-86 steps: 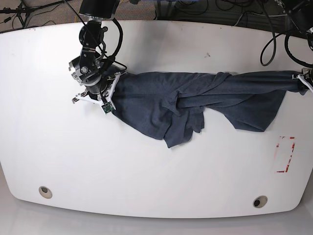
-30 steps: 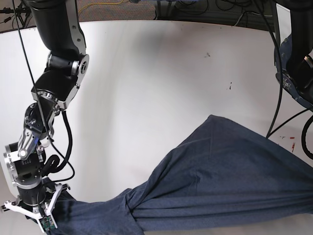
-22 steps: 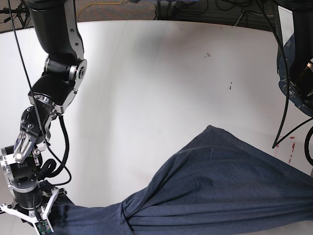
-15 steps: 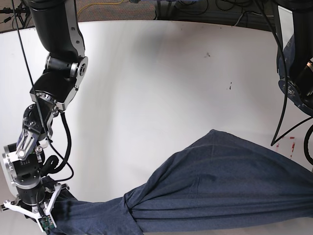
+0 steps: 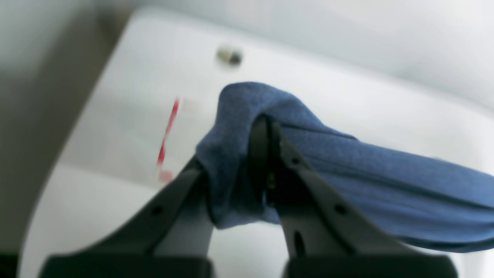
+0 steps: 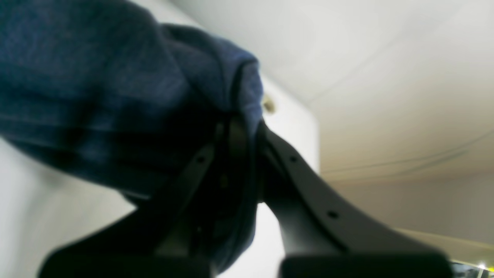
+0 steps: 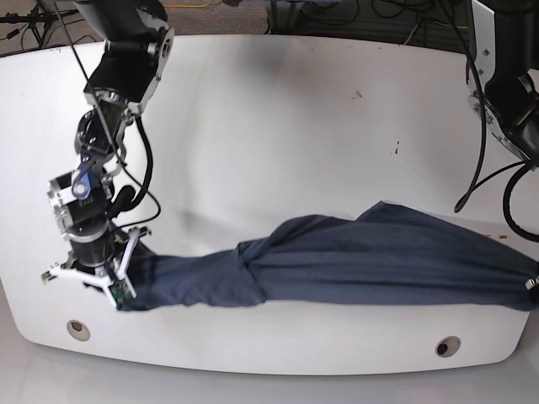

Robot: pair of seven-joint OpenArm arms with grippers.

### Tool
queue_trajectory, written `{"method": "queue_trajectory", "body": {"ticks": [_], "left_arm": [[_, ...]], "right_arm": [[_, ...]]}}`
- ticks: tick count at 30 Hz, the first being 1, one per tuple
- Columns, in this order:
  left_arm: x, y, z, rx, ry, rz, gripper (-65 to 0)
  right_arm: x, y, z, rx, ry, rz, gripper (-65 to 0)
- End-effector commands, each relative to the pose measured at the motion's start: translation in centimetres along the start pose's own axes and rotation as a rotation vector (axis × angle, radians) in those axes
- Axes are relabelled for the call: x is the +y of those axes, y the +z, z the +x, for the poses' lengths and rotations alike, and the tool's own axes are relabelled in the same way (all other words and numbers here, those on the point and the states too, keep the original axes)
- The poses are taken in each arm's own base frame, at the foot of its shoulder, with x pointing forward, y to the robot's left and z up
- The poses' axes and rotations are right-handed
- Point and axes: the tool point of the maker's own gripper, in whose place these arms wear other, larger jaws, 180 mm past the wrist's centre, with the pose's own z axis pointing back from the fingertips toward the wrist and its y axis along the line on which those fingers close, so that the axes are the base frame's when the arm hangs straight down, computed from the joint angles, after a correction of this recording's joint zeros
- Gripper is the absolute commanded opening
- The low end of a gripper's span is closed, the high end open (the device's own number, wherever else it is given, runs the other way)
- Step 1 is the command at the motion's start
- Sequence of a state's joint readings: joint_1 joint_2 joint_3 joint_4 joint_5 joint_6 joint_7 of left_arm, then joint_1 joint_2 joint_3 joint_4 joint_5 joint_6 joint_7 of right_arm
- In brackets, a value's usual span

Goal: Fold the T-shirt properly
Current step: 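Lay the stretched shirt flat on the table between both grippers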

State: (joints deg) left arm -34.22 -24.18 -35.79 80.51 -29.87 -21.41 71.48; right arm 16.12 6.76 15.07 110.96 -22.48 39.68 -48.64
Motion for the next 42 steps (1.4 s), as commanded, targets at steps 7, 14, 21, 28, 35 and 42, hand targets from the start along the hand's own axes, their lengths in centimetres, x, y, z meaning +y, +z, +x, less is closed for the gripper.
{"method": "queue_trajectory", "body": {"ticks": [7, 14, 21, 28, 35, 42], "left_arm": [[3.2, 1.1, -5.9, 0.12, -0.117, 0.055, -65.0], [6.1, 2.9, -12.0, 0.247, -0.15, 0.089, -65.0], [8.6, 5.1, -16.6, 0.372, -0.174, 0.133, -65.0], [9.6, 6.6, -20.5, 0.473, -0.177, 0.149, -65.0], [10.0, 7.6, -22.8, 0.531, -0.174, 0.156, -65.0], [10.1, 8.1, -24.0, 0.566, -0.181, 0.155, -54.6]], "right_arm": [[4.9, 2.0, -4.8, 0.002, -0.129, 0.062, -65.0], [8.5, 3.4, -8.2, 0.062, -0.148, 0.135, -65.0], [11.2, 4.5, -9.9, 0.107, -0.169, 0.19, -65.0], [12.0, 4.9, -10.6, 0.125, -0.177, 0.207, -65.0], [12.3, 5.0, -10.4, 0.106, -0.209, 0.224, -65.0], [12.2, 5.0, -10.4, 0.104, -0.216, 0.224, -65.0]]}}
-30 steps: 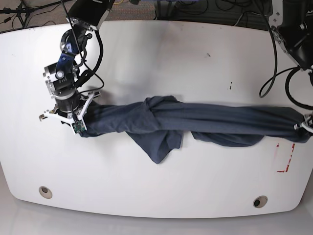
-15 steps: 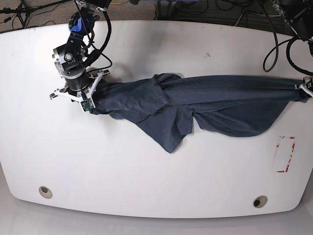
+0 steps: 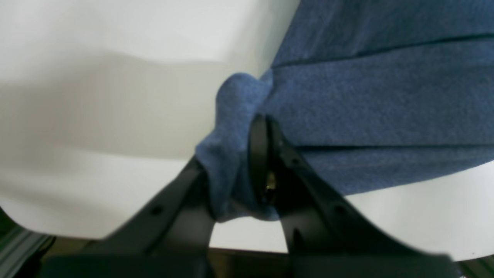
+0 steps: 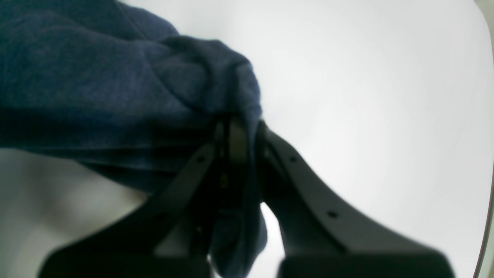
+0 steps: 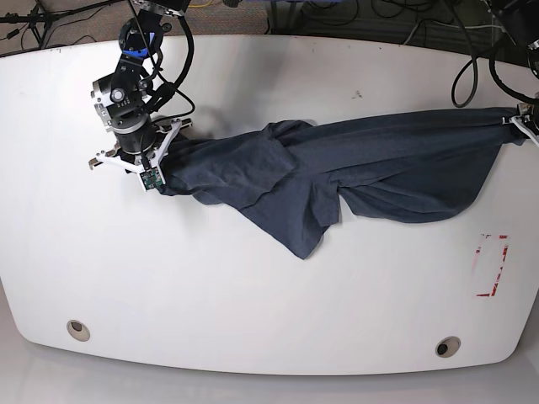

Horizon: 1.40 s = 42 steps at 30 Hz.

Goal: Fold the T-shirt properly
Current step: 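Lay the stretched shirt flat on the table between both grippers, then release the shirt with the left gripper and regrasp its edge lower down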

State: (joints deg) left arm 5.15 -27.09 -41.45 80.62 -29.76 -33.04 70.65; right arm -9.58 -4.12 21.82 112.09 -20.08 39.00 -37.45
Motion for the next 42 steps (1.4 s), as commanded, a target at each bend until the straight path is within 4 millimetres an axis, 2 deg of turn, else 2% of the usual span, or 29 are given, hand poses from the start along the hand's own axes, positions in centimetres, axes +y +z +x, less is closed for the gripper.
{"method": "queue_trajectory", "body": {"ticks": [1, 5, 7, 9, 11, 14, 17, 25, 30, 36, 40, 42], "left_arm": [[0.5, 0.8, 1.4, -0.032, -0.033, 0.02, -51.1], [-0.5, 0.1, 1.4, -0.007, -0.07, 0.003, -32.8], [-0.9, -0.1, 1.4, -0.004, -0.08, -0.006, -25.6], [-1.1, -0.1, 1.5, -0.003, -0.085, -0.01, -22.1], [-1.2, -0.1, 1.7, -0.01, -0.083, -0.013, -21.4], [-1.9, 0.1, 3.9, -0.072, -0.077, -0.04, -21.1], [-3.3, 0.4, 6.0, -0.146, -0.053, -0.112, -21.1], [-7.0, 2.5, 10.0, -0.293, -0.027, -0.325, -21.0], [-7.0, 3.7, 12.3, -0.338, -0.027, -0.338, -21.0], [-5.5, 4.3, 15.0, -0.393, 0.008, -0.249, -21.0], [-4.7, 4.1, 16.2, -0.409, 0.025, -0.205, -21.0], [-4.9, 3.2, 16.6, -0.392, 0.043, -0.214, -21.0]], "right_arm": [[-0.9, 0.4, 1.3, -0.05, -0.002, -0.03, -65.0], [-0.9, 0.4, 1.4, -0.051, -0.003, -0.029, -65.0], [-0.8, 0.3, 1.4, -0.052, -0.003, -0.026, -65.0], [-0.7, 0.3, 1.5, -0.054, -0.005, -0.023, -65.0], [-0.7, 0.3, 1.6, -0.055, -0.006, -0.023, -65.0], [-0.7, 0.2, 1.7, -0.058, -0.007, -0.024, -65.0], [-0.7, 0.2, 1.8, -0.061, -0.008, -0.024, -65.0], [-0.7, 0.2, 1.9, -0.063, -0.007, -0.024, -65.0], [-0.7, 0.2, 1.9, -0.063, -0.007, -0.024, -65.0], [-0.7, 0.2, 2.0, -0.066, -0.007, -0.024, -65.0], [-0.7, 0.2, 2.0, -0.066, -0.007, -0.024, -65.0], [-0.7, 0.2, 2.0, -0.066, -0.007, -0.024, -65.0]]}}
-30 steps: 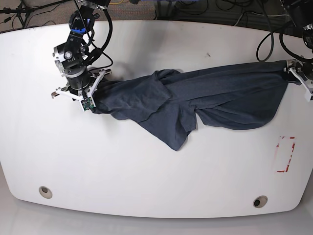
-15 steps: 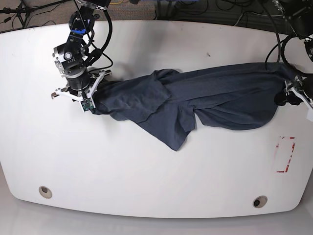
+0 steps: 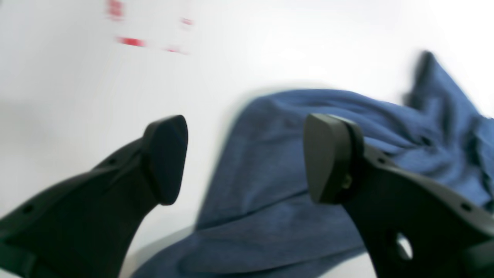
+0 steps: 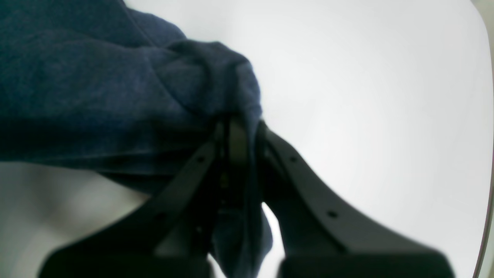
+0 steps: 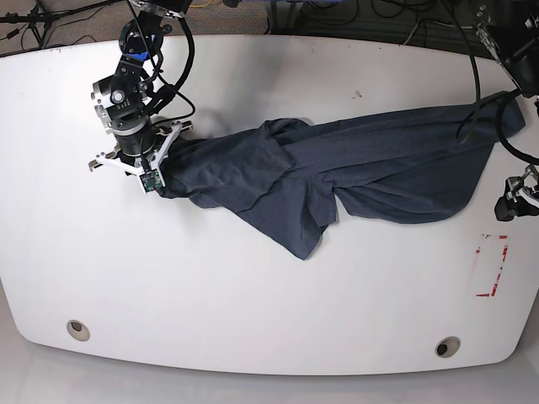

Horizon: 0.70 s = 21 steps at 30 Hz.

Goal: Fold the T-shirt properly
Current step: 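Release the shirt with the left gripper and regrasp its edge lower down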

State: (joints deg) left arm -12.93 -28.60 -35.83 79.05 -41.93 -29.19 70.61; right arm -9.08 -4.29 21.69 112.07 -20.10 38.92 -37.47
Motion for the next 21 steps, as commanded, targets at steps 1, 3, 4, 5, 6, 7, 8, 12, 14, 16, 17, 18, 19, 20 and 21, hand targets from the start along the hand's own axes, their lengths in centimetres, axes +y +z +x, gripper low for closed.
{"method": "queue_trajectory", "body": {"ticks": [1, 3, 4, 5, 6, 7, 8, 12, 14, 16, 17, 18, 19, 20, 21], "left_arm": [[0.3, -0.8, 1.8, -0.029, 0.018, 0.0, -21.0], [0.3, -1.8, 1.5, 0.002, 0.032, 0.0, -21.0], [0.5, -2.6, 1.4, 0.027, 0.04, 0.001, -21.0], [0.5, -2.9, 1.4, 0.034, 0.043, 0.002, -21.0], [0.6, -3.2, 1.4, 0.04, 0.047, 0.004, -21.0], [0.6, -3.8, 1.3, 0.046, 0.049, 0.004, -21.0], [0.6, -4.2, 1.2, 0.049, 0.05, 0.004, -21.0], [-0.1, -6.3, -0.2, 0.086, 0.032, -0.013, -21.0], [-0.8, -7.4, -1.2, 0.118, 0.017, -0.028, -21.0], [-1.3, -8.2, -2.0, 0.139, 0.01, -0.044, -21.0], [-1.6, -8.6, -2.5, 0.151, -0.003, -0.055, -21.0], [-1.7, -8.8, -2.9, 0.161, -0.01, -0.063, -21.0], [-1.7, -9.0, -3.2, 0.169, -0.017, -0.069, -21.0], [-1.9, -9.2, -3.6, 0.179, -0.026, -0.08, -21.0], [-1.9, -9.2, -3.9, 0.185, -0.025, -0.084, -21.0]], "right_arm": [[-0.7, 0.3, 1.6, -0.057, -0.005, -0.023, -65.0], [-0.7, 0.3, 1.5, -0.056, -0.005, -0.022, -65.0], [-0.7, 0.3, 1.5, -0.056, -0.005, -0.022, -65.0], [-0.7, 0.3, 1.5, -0.056, -0.005, -0.022, -65.0], [-0.7, 0.3, 1.5, -0.056, -0.005, -0.022, -65.0], [-0.7, 0.3, 1.5, -0.056, -0.005, -0.022, -65.0], [-0.7, 0.3, 1.5, -0.056, -0.005, -0.022, -65.0], [-0.7, 0.3, 1.5, -0.056, -0.005, -0.022, -65.0], [-0.8, 0.2, 1.8, -0.061, -0.005, -0.024, -65.0], [-0.8, 0.2, 1.8, -0.063, -0.005, -0.025, -65.0], [-0.9, 0.2, 1.9, -0.064, -0.005, -0.026, -65.0], [-0.9, 0.2, 1.9, -0.064, -0.005, -0.026, -65.0], [-0.9, 0.2, 2.0, -0.065, -0.005, -0.026, -65.0], [-0.9, 0.2, 2.0, -0.065, -0.005, -0.026, -65.0], [-0.9, 0.2, 2.0, -0.065, -0.005, -0.026, -65.0]]}}
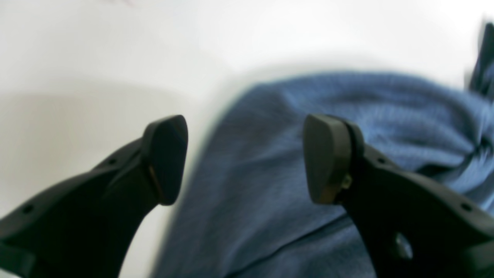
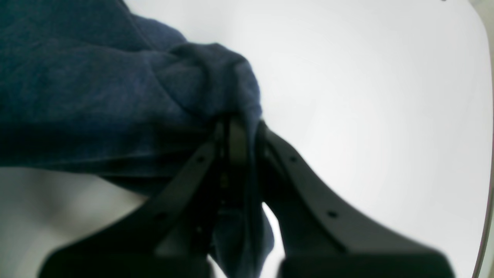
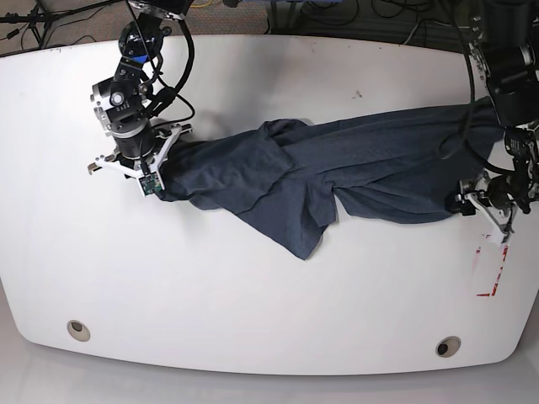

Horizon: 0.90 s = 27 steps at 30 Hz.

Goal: Fold the T-shirt properly
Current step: 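Release the shirt with the left gripper and regrasp its edge lower down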

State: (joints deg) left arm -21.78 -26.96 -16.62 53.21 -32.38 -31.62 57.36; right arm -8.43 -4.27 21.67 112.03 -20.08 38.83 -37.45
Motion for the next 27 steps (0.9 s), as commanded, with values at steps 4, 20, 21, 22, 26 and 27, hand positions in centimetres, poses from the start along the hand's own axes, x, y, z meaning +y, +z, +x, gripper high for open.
{"method": "queue_trajectory", "body": {"ticks": [4, 20, 21, 22, 26, 27], "left_arm": [[0.2, 0.3, 1.0, -0.015, -0.034, -0.013, -21.0], [-1.2, -1.1, -0.7, 0.069, -0.105, -0.023, -21.0], [-1.0, -1.0, -0.7, 0.069, -0.105, -0.02, -21.0], [-0.9, -0.9, -0.6, 0.068, -0.106, -0.017, -21.0], [0.2, 0.1, 0.1, 0.057, -0.112, 0.009, -21.0], [0.6, 0.4, 0.2, 0.056, -0.113, 0.018, -21.0]], "right_arm": [[-0.7, 0.3, 1.6, -0.056, -0.004, -0.022, -65.0], [-0.9, 0.2, 2.2, -0.071, -0.006, -0.027, -65.0], [-0.9, 0.2, 2.2, -0.071, -0.006, -0.027, -65.0], [-0.9, 0.2, 2.2, -0.071, -0.006, -0.027, -65.0], [-0.9, 0.2, 2.2, -0.071, -0.006, -0.027, -65.0], [-0.9, 0.2, 2.2, -0.071, -0.005, -0.026, -65.0]]}}
